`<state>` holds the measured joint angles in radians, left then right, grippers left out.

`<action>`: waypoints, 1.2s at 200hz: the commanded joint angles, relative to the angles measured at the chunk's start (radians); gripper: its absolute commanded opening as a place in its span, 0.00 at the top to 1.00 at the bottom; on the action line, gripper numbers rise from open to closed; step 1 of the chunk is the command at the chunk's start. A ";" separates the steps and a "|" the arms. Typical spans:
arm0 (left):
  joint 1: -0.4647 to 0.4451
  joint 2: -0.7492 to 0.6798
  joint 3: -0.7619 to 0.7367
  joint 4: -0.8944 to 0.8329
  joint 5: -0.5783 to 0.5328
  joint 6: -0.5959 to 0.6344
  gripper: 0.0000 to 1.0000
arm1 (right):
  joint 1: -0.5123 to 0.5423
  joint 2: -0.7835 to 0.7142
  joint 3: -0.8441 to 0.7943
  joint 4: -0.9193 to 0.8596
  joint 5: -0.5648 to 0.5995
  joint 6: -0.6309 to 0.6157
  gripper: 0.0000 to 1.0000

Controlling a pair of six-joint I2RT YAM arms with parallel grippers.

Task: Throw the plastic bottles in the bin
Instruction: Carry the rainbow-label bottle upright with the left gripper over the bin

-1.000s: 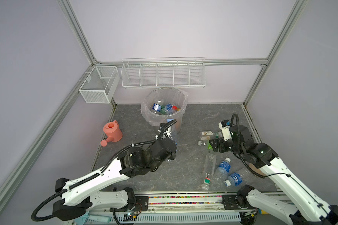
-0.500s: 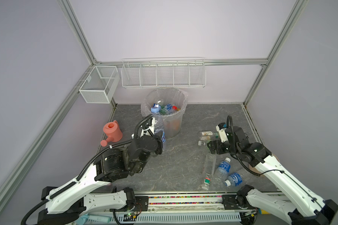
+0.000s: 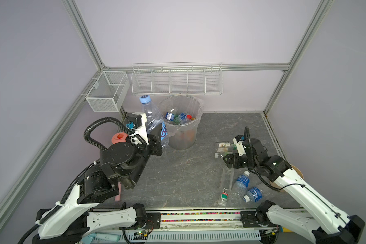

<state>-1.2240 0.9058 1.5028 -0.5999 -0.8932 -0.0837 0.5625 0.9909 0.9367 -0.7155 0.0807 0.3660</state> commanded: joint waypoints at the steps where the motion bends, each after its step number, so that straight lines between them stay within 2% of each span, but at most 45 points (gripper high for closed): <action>1: 0.006 -0.010 0.003 0.180 0.009 0.144 0.95 | -0.004 -0.021 -0.019 0.013 -0.016 0.020 0.07; 23: 0.006 -0.002 -0.001 0.291 0.016 0.228 1.00 | -0.005 -0.031 -0.028 0.011 -0.015 0.022 0.07; 77: 0.007 0.048 -0.007 0.547 0.012 0.442 1.00 | -0.005 -0.050 -0.047 0.014 -0.016 0.036 0.07; 106: 0.046 0.088 -0.003 0.620 0.038 0.498 1.00 | -0.006 -0.055 -0.047 0.011 -0.018 0.039 0.07; 166: 0.299 0.208 0.042 0.579 0.222 0.332 1.00 | -0.005 -0.069 -0.051 0.004 -0.021 0.048 0.07; 240: 0.538 0.367 0.046 0.536 0.422 0.122 1.00 | -0.004 -0.101 -0.052 -0.015 -0.012 0.050 0.07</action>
<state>-0.7433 1.2354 1.5169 -0.0410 -0.5671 0.1390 0.5625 0.9047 0.9031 -0.7147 0.0734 0.3981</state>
